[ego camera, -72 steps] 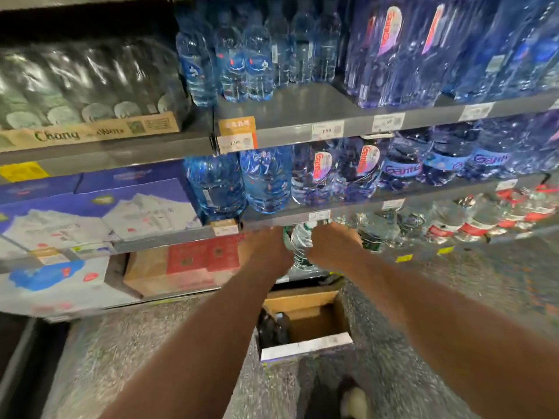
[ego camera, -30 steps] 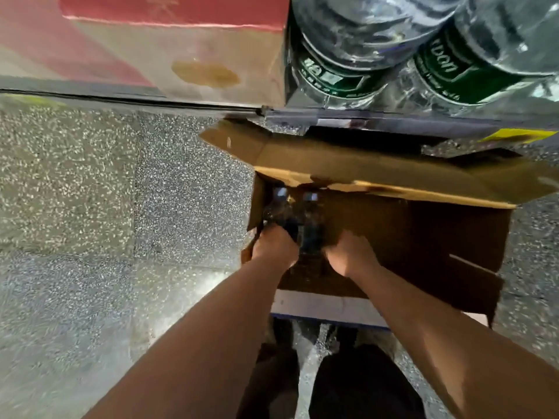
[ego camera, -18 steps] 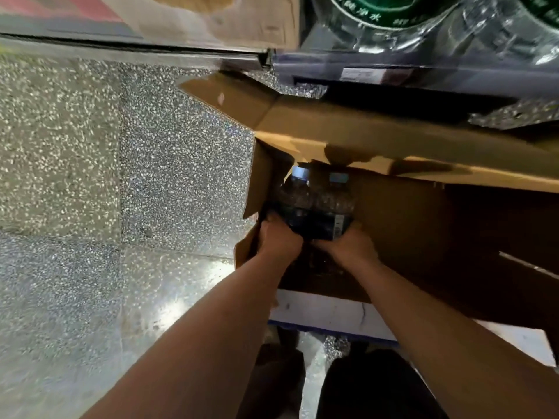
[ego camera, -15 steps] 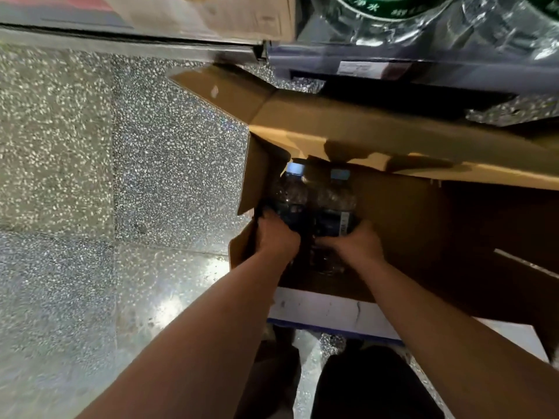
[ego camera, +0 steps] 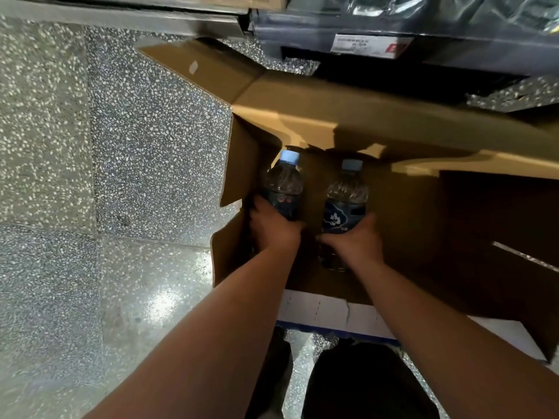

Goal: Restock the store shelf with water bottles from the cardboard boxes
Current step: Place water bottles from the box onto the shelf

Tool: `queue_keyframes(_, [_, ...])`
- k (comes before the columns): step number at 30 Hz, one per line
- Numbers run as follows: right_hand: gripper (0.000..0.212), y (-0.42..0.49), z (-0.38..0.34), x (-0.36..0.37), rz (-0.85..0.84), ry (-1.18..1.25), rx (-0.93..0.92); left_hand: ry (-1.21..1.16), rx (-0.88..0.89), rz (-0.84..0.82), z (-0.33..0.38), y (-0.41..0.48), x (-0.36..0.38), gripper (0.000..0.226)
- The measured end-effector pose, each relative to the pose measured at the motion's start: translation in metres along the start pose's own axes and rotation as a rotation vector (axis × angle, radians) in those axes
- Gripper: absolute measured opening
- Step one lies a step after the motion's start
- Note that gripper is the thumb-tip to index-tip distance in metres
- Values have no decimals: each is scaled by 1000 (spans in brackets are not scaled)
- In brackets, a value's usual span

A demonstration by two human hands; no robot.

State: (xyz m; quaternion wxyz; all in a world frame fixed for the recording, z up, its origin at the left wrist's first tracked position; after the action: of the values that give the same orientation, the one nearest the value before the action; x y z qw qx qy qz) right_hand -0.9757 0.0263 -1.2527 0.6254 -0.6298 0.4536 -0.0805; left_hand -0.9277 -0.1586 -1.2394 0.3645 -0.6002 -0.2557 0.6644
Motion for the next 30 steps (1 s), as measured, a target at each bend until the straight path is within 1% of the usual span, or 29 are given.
queue_keyframes(3, [87,0,1,-1,8,22,8,-96,-55,6,-1,1,2,91])
queue_keyframes(5, [84,-2,1,-5,9,45,35,-94,-40,-39,3,-1,0,86])
queue_keyframes(8, [83,-15,-1,-17,-32,138,110,-28,42,-153,12,-15,-9,90])
queue_keyframes(11, [84,-41,-9,-38,-30,202,142,-16,61,-202,18,-44,-25,93])
queue_keyframes(13, [83,-62,-17,-53,-38,170,108,-61,66,-202,21,-66,-40,92])
queue_keyframes(15, [82,-84,-25,-65,-85,121,68,-113,76,-207,25,-87,-55,87])
queue_keyframes(18, [69,-114,-33,-85,-132,168,27,-201,104,-214,35,-117,-78,69])
queue_keyframes(20, [66,-137,-40,-97,-168,192,11,-257,141,-219,44,-138,-95,58])
queue_keyframes(22, [62,-160,-50,-111,-167,173,-39,-279,171,-259,51,-161,-111,51])
queue_keyframes(24, [52,-182,-63,-126,-163,153,-82,-345,172,-338,56,-185,-121,50])
queue_keyframes(25, [50,-193,-68,-133,-168,140,-93,-387,161,-374,57,-197,-126,51])
queue_keyframes(27, [48,-216,-78,-148,-176,139,-102,-436,156,-397,61,-221,-140,47])
queue_keyframes(30, [33,-248,-91,-170,-164,186,-156,-495,182,-443,65,-250,-161,41])
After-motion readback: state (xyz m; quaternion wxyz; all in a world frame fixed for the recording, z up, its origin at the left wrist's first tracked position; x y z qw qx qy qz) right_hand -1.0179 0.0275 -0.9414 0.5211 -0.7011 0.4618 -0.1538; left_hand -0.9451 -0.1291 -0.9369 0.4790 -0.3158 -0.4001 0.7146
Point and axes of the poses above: each hand's wrist, its own y-axis towards the middle knuckle, its own x-axis out of the palm, z = x × y, the point moved 7 cm from there along y, towards the middle knuckle
